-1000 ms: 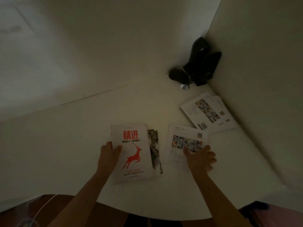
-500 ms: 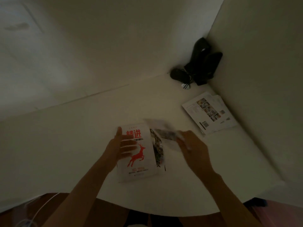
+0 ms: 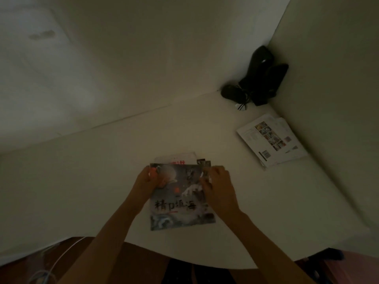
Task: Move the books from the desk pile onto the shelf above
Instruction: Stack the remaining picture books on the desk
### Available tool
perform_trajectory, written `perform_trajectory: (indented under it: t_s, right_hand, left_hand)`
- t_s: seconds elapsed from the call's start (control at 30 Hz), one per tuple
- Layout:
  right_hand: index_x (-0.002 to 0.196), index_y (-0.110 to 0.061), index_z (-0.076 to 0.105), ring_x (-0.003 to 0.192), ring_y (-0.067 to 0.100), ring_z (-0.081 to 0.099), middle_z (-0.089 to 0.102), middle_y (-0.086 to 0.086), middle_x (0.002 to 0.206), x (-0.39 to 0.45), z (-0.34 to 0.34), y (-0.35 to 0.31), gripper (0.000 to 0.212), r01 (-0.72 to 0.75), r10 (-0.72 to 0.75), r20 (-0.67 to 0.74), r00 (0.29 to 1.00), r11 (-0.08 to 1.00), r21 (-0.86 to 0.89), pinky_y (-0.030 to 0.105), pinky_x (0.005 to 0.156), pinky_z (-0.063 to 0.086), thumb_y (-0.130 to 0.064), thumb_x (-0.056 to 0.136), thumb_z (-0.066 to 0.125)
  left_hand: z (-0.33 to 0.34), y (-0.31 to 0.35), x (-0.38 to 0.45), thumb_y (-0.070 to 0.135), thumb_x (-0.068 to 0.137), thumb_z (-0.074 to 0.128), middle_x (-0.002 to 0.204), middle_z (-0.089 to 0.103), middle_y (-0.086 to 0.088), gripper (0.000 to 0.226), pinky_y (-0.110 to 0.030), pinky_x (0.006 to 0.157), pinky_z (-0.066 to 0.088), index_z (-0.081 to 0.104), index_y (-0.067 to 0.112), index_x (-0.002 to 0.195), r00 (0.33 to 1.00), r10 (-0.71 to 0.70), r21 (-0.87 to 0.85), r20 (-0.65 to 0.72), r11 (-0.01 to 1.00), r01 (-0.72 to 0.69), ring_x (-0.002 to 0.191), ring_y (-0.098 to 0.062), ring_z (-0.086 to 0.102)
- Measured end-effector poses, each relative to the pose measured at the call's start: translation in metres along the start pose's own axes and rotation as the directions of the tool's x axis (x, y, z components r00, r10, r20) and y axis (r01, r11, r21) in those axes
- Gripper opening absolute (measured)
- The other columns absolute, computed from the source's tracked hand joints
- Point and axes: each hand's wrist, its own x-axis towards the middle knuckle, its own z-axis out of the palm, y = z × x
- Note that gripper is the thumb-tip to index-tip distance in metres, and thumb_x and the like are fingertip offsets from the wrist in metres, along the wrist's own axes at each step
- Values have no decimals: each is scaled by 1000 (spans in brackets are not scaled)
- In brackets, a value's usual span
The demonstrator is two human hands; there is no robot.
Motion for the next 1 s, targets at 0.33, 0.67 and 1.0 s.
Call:
perform_trajectory:
  t_s: [0.33, 0.67, 1.0]
  right_hand:
    - [115, -5, 58, 109, 33, 49, 51, 19, 117, 21, -60, 99, 27, -453, 468, -167, 868, 883, 120, 31, 89, 35, -17, 91, 60]
    - [133, -4, 40, 115, 31, 50, 48, 18, 132, 75, -136, 180, 50, -615, 904, -124, 409, 373, 695, 30, 81, 38, -20, 90, 62]
    - [137, -3, 36, 105, 31, 54, 51, 16, 128, 104, -137, 180, 55, -337, 949, 158, 273, -59, 939, 33, 79, 43, -9, 89, 62]
  left_hand:
    - [34, -14, 21, 26, 75, 76, 136, 32, -28, 77, -53, 96, 29, 37, -4, 135, 929, 121, 759, -350, 618, 206, 121, -45, 33]
    - [233, 64, 107, 8, 89, 56, 124, 49, -15, 30, -37, 94, 41, 54, 4, 118, 916, 279, 568, 289, 720, -398, 111, -30, 51]
    - [328, 92, 178, 35, 89, 58, 135, 35, -21, 63, -38, 100, 31, 32, 4, 137, 935, 9, 808, 353, 501, -310, 125, -34, 35]
